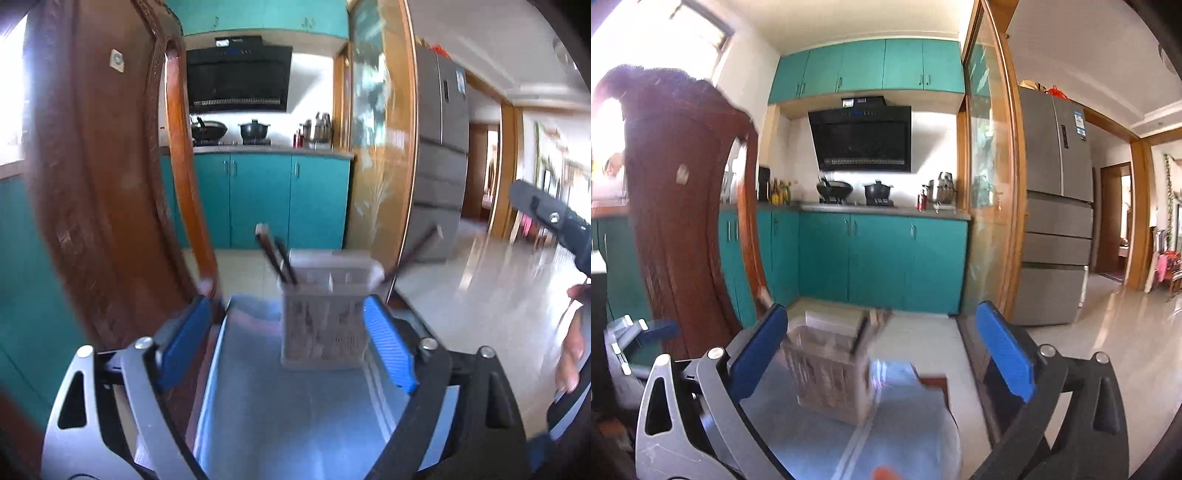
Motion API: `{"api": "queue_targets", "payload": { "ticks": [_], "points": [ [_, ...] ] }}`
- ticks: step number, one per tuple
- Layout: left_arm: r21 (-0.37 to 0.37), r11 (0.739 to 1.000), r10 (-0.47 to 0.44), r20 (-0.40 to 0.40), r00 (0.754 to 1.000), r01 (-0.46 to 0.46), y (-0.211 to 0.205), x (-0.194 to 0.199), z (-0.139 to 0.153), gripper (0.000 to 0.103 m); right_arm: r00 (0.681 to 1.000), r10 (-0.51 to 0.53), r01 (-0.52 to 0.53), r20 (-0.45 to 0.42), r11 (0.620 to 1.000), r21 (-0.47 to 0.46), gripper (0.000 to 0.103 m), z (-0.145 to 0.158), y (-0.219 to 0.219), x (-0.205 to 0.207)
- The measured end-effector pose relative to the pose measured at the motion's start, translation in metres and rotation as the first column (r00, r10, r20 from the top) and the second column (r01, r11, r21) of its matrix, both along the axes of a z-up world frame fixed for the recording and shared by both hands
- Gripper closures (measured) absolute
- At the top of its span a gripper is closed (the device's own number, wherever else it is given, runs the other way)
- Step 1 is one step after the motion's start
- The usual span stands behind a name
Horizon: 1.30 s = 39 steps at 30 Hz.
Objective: Organize utensils
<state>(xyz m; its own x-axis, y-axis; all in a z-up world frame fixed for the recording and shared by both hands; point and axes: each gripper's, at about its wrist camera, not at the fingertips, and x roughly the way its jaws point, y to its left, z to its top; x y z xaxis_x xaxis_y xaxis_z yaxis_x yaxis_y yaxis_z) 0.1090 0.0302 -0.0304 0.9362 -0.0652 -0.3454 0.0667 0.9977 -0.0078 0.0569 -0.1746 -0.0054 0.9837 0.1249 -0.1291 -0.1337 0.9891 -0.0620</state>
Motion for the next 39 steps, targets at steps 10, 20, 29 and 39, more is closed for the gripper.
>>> {"api": "queue_targets", "payload": {
  "ticks": [10,20,29,39],
  "points": [
    [0.063,0.996,0.056,0.021,0.998,-0.057,0.006,-0.103,0.013,0.004,0.995,-0.034,0.034,-0.093,0.999,0.0,0.003,-0.035,-0.001,-0.095],
    [0.056,0.997,0.053,0.096,0.994,-0.058,0.007,-0.157,0.036,0.004,0.998,-0.06,0.061,-0.032,0.998,0.015,0.003,-0.016,-0.001,-0.136],
    [0.075,0.997,0.021,0.14,0.99,-0.032,-0.002,-0.177,0.046,0.004,0.996,-0.094,0.094,-0.006,0.996,-0.007,0.003,-0.012,0.002,-0.15],
    [0.064,0.997,0.025,0.134,0.991,-0.034,0.002,-0.182,0.046,0.004,0.996,-0.091,0.091,0.004,0.995,-0.031,0.003,-0.012,0.011,-0.156]
  ]
}}
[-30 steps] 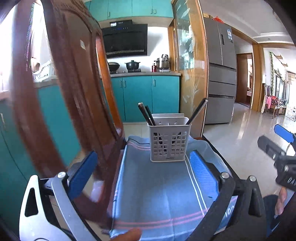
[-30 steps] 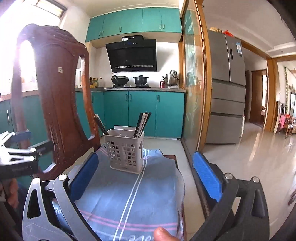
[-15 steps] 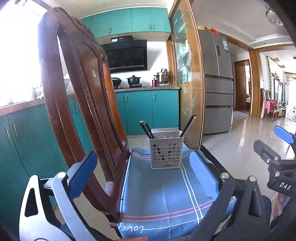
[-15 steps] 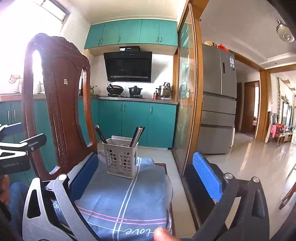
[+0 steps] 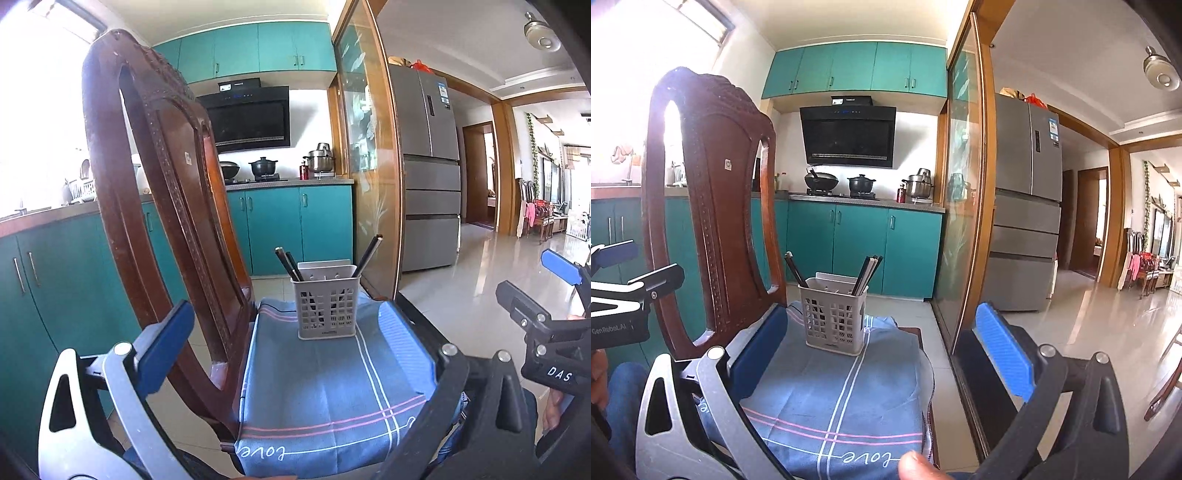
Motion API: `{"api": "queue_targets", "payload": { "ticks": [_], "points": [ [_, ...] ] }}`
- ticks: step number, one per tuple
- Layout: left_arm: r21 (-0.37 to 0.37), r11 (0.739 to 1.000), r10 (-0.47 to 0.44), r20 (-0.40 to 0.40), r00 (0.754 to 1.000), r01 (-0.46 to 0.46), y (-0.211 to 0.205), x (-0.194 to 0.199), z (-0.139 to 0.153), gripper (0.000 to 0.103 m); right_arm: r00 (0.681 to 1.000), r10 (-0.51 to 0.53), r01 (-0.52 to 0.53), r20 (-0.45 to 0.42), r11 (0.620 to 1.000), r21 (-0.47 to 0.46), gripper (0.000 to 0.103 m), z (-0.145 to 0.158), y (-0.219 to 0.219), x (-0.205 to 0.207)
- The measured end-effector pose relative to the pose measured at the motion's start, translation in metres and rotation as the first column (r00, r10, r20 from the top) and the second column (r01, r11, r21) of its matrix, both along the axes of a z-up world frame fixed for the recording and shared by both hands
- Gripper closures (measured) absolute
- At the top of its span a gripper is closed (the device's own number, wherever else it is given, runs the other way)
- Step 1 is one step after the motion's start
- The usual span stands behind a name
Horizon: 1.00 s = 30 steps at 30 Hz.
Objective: Organize utensils
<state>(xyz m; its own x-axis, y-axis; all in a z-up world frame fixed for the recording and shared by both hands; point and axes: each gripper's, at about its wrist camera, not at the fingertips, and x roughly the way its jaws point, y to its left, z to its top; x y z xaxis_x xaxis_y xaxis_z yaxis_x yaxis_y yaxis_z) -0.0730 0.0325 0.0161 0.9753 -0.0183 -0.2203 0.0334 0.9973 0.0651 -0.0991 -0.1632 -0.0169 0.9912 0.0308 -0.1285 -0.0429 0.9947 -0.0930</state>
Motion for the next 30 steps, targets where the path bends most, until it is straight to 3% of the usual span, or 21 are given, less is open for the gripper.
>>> {"api": "queue_targets", "payload": {
  "ticks": [30],
  "points": [
    [-0.011,1.0,-0.016,0.018,1.0,0.016,0.004,-0.006,0.002,0.004,1.0,-0.007,0.008,0.018,1.0,-0.025,0.003,0.005,0.011,-0.014]
  ]
}}
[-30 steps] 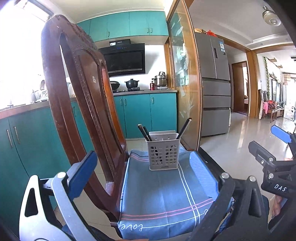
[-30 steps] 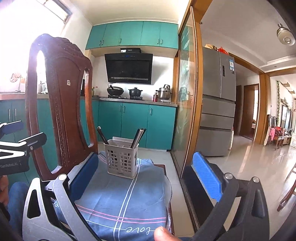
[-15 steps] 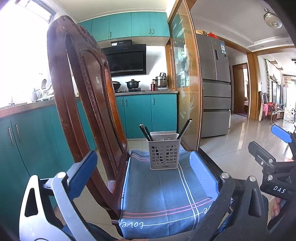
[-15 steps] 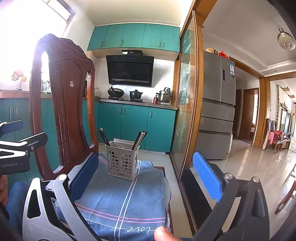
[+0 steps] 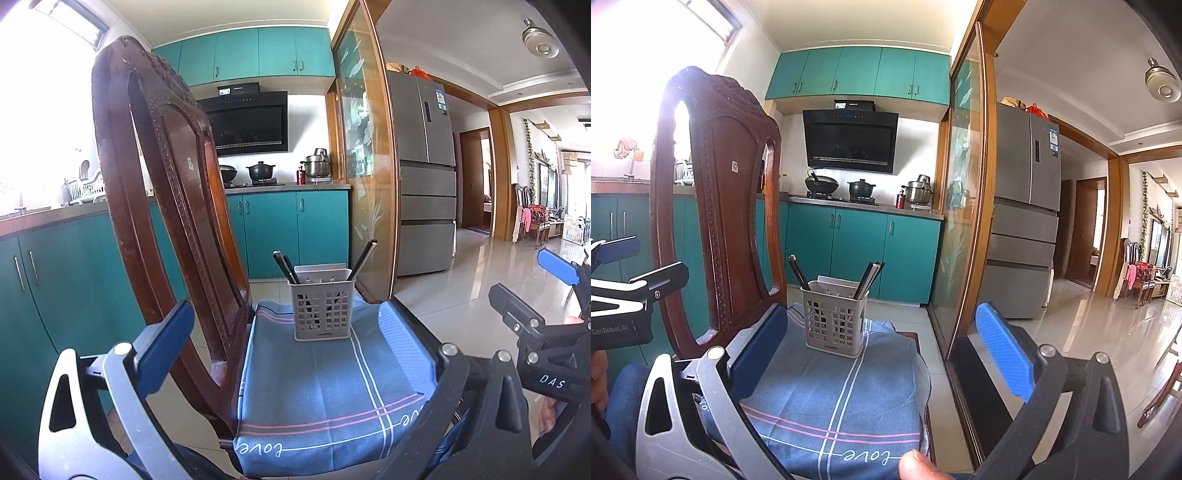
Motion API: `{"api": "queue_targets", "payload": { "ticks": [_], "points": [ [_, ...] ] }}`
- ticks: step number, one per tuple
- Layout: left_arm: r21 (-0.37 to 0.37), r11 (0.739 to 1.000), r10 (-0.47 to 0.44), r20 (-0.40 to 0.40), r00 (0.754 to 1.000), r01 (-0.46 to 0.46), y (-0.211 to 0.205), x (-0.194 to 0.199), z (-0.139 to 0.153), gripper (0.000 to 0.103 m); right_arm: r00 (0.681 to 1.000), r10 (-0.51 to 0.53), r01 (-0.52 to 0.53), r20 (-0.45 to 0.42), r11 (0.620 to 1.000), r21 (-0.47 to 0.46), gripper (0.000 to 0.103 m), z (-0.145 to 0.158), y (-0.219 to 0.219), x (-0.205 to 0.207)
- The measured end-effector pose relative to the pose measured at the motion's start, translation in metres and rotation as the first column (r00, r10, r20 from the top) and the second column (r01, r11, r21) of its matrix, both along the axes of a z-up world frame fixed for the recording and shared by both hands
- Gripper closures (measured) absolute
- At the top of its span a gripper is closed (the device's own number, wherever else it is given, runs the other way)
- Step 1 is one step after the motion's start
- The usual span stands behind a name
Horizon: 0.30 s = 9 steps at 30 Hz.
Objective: Organize utensils
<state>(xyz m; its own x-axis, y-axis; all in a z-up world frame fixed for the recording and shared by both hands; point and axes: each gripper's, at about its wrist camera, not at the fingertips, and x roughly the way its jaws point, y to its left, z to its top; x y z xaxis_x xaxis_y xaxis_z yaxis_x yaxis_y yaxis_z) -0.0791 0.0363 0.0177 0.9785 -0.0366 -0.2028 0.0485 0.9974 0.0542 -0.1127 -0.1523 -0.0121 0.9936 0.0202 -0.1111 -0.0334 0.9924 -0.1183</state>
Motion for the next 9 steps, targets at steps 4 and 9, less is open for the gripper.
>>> {"api": "queue_targets", "payload": {
  "ticks": [4,9],
  "points": [
    [-0.006,1.0,0.0,-0.038,0.999,0.0,-0.002,0.009,-0.005,0.004,0.999,-0.013,0.014,-0.047,1.0,0.01,0.003,-0.004,-0.002,0.014],
    [-0.042,0.999,-0.014,-0.151,0.988,0.007,-0.002,0.037,-0.018,0.004,0.968,-0.018,0.036,-0.251,0.997,0.069,0.003,-0.031,-0.014,0.08]
  ]
}}
